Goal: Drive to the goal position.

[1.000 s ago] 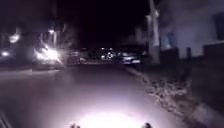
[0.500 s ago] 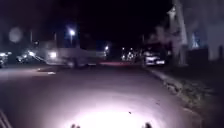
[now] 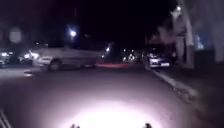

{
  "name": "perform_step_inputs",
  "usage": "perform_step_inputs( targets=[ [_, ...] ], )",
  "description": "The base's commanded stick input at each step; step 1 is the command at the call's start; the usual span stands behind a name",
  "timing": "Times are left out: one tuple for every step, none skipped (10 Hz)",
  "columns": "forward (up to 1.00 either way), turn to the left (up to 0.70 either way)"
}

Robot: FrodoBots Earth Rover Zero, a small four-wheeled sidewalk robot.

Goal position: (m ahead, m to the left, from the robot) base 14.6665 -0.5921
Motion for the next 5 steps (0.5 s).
perform_step_inputs(
  targets=[
    [0.85, -0.34],
    [0.85, -0.34],
    [0.85, -0.34],
    [0.85, -0.20],
    [0.85, 0.00]
  ],
)
